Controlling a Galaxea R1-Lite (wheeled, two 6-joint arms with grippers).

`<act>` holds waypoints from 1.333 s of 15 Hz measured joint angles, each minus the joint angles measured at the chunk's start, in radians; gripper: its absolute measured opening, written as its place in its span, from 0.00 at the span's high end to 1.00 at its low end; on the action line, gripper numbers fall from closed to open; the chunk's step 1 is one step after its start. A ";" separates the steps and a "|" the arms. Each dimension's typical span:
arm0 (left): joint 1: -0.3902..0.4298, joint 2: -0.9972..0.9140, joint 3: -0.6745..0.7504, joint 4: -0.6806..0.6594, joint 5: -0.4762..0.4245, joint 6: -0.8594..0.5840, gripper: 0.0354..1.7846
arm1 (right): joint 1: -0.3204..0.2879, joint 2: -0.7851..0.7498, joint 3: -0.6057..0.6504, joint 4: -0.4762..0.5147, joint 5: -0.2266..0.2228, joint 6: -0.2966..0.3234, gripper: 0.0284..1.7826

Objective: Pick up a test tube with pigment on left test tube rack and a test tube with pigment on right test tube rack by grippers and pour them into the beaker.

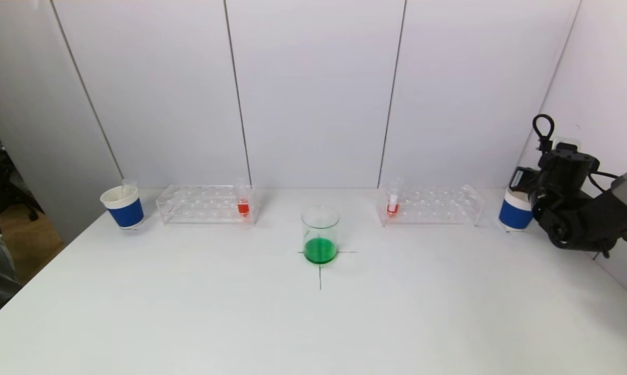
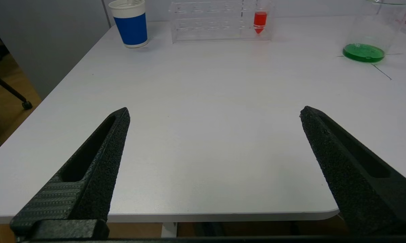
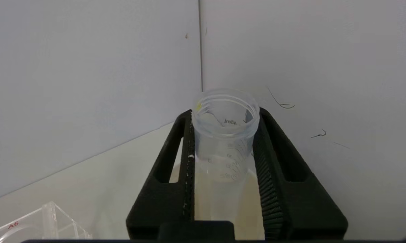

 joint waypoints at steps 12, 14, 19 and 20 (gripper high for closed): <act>0.000 0.000 0.000 0.000 0.000 0.000 0.01 | 0.000 -0.029 0.021 0.000 -0.001 0.000 0.00; 0.000 0.000 0.000 0.000 0.000 0.000 0.01 | 0.003 -0.071 0.044 0.000 0.001 -0.001 0.01; 0.000 0.000 0.000 0.000 0.000 0.000 0.01 | 0.077 -0.320 0.199 0.009 0.007 -0.021 0.01; 0.000 0.000 0.000 0.000 0.001 0.000 0.01 | 0.103 -0.385 0.248 0.009 0.006 -0.031 0.01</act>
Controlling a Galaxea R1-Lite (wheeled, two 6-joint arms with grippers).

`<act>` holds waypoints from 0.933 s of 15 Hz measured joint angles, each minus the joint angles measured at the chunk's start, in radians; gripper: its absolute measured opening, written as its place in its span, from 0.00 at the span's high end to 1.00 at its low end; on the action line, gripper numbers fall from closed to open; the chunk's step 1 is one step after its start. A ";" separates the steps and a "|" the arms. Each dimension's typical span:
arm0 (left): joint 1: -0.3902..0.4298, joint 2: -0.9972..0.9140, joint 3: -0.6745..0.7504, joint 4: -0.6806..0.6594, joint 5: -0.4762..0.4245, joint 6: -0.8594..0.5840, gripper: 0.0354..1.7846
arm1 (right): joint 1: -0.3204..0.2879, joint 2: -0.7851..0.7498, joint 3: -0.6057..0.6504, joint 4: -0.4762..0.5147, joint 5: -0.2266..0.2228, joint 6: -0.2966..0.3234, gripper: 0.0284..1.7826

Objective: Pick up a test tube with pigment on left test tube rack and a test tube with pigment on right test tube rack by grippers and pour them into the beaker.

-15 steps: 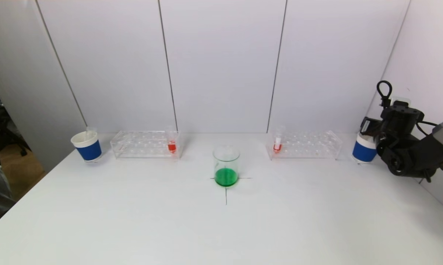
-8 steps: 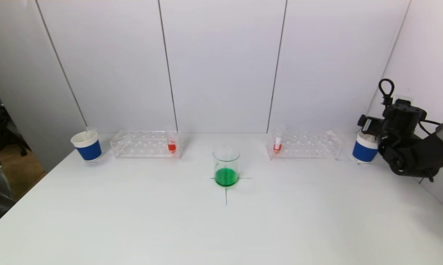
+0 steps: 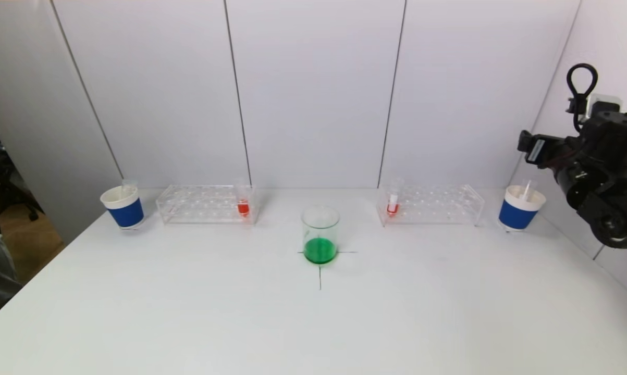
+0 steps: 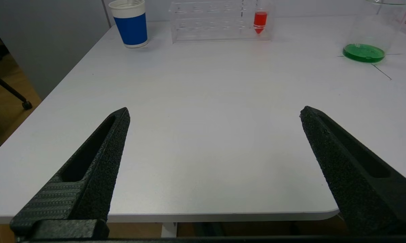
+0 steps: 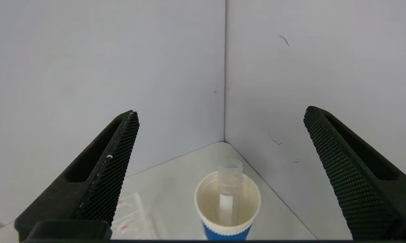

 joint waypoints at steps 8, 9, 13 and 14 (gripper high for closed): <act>0.000 0.000 -0.001 0.000 0.000 0.000 0.01 | 0.157 -0.571 0.512 0.003 -0.058 -0.106 0.01; 0.000 0.000 -0.001 0.000 -0.001 0.000 0.01 | 0.162 -0.637 0.563 0.004 -0.077 -0.125 0.01; 0.000 0.000 0.000 0.000 0.000 0.000 0.01 | 0.153 -0.894 0.734 0.011 -0.113 -0.214 0.01; 0.000 0.000 0.000 0.000 0.000 0.000 0.01 | 0.149 -0.954 0.766 0.025 -0.114 -0.226 0.01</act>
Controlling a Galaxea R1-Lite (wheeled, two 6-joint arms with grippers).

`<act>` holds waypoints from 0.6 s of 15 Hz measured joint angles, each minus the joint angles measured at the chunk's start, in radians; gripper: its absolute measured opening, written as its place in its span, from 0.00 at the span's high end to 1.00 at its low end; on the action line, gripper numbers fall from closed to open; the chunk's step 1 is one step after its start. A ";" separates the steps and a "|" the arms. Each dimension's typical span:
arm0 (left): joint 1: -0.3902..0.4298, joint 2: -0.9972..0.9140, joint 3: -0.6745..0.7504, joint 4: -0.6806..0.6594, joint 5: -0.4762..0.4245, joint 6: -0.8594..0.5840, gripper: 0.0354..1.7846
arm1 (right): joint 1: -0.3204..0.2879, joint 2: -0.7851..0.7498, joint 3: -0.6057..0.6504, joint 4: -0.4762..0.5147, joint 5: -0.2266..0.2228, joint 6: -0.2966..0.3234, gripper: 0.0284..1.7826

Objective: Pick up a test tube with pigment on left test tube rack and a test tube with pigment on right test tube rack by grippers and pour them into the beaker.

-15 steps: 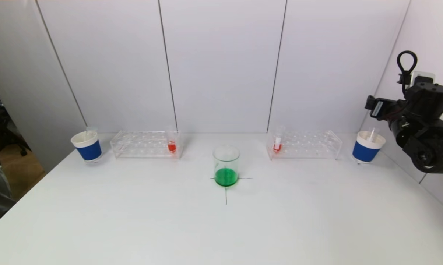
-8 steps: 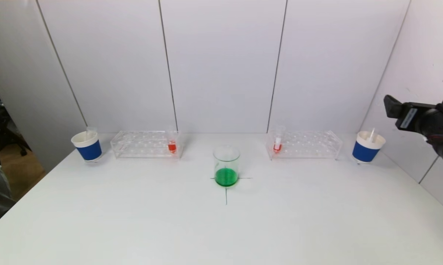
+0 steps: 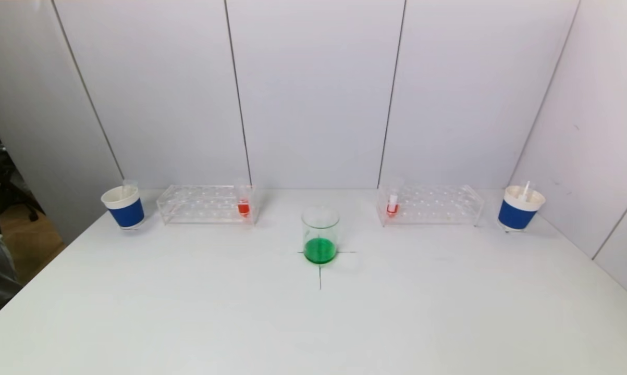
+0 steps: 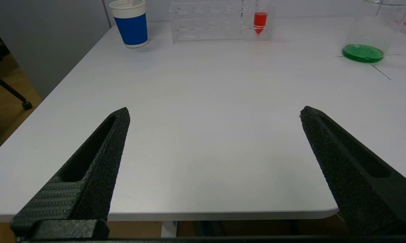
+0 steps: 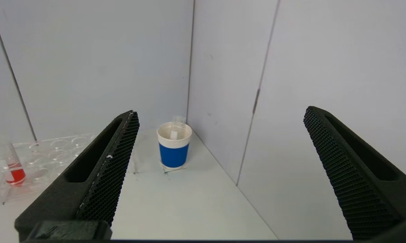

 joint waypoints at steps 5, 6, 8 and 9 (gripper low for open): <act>0.000 0.000 0.000 0.000 0.000 0.000 0.01 | -0.024 -0.355 0.064 0.256 -0.003 -0.010 0.01; 0.000 0.000 0.000 0.000 0.000 0.000 0.01 | -0.034 -0.439 0.058 0.344 -0.003 -0.010 0.01; 0.000 0.000 0.000 0.000 0.000 0.000 0.01 | -0.053 -0.585 0.044 0.515 -0.002 -0.010 0.01; 0.000 0.000 0.000 0.000 0.000 0.000 0.01 | -0.059 -0.650 0.039 0.591 0.002 -0.011 0.01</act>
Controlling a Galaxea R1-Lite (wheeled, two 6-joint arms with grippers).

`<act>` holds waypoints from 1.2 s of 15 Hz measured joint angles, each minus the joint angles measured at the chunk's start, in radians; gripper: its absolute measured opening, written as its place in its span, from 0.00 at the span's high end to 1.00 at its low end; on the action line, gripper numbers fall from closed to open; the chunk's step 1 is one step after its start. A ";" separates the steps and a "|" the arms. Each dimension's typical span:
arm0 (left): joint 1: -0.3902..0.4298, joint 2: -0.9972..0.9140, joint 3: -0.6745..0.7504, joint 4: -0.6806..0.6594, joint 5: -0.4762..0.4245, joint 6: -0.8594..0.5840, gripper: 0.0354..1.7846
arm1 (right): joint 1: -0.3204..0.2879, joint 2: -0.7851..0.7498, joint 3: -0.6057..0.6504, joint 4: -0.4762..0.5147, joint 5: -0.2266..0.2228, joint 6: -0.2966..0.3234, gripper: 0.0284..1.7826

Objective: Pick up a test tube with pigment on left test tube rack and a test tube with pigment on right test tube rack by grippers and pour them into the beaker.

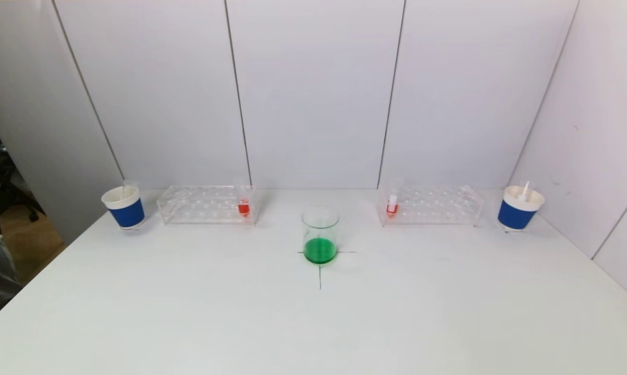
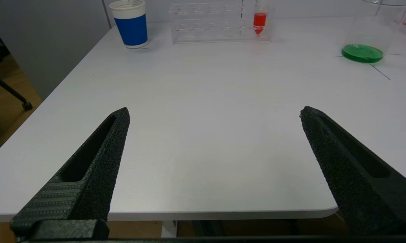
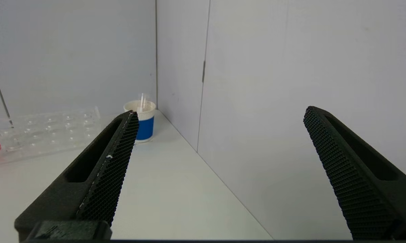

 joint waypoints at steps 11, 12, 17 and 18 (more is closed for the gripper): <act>0.000 0.000 0.000 0.000 0.000 0.000 0.01 | -0.024 -0.337 0.117 0.309 0.355 0.133 0.01; 0.000 0.000 0.000 0.000 0.000 0.000 0.01 | -0.024 -0.339 0.124 0.319 0.383 0.136 0.01; 0.000 0.000 0.000 0.000 0.000 0.000 0.01 | -0.025 -0.341 0.147 0.414 0.550 0.136 0.01; 0.000 0.000 0.000 0.000 0.000 0.000 0.01 | -0.025 -0.341 0.149 0.403 0.551 0.137 0.01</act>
